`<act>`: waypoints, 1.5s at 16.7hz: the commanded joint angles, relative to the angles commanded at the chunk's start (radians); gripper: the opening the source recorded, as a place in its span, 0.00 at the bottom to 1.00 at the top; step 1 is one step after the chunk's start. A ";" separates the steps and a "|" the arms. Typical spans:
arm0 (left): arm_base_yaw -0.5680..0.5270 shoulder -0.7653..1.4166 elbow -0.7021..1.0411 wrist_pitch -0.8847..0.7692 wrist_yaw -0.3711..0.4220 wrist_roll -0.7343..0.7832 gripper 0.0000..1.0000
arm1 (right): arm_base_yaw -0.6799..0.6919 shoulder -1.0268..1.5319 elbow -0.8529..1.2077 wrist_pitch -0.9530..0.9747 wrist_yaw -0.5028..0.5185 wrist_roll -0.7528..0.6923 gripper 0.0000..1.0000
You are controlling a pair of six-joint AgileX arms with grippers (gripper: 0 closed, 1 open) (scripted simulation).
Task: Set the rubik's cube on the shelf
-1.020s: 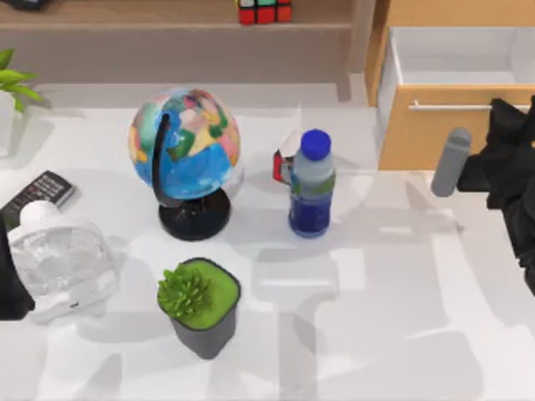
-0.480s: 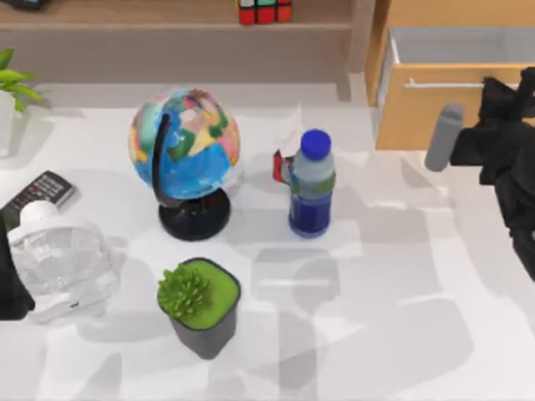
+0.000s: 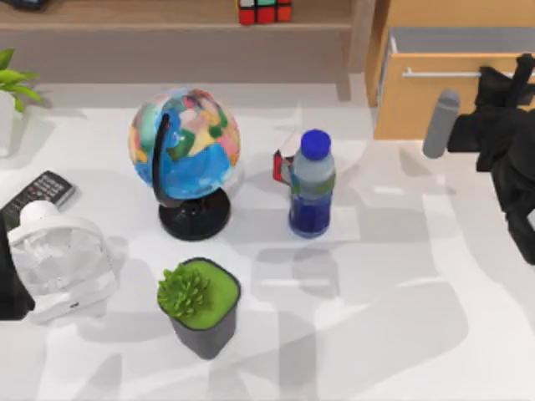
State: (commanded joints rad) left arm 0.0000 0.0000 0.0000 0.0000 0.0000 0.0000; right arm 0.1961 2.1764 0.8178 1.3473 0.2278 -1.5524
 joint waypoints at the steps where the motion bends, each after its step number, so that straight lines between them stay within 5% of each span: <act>1: 0.000 0.000 0.000 0.000 0.000 0.000 1.00 | 0.003 -0.003 -0.005 0.000 0.002 0.003 0.00; 20: 0.000 0.000 0.000 0.000 0.000 0.000 1.00 | -0.031 0.125 0.286 -0.162 -0.031 0.001 0.00; 25: 0.000 0.000 0.000 0.000 0.000 0.000 1.00 | -0.031 0.125 0.286 -0.162 -0.031 0.001 0.38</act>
State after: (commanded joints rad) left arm 0.0000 0.0000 0.0000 0.0000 0.0000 0.0000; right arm 0.1647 2.3011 1.1035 1.1854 0.1966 -1.5516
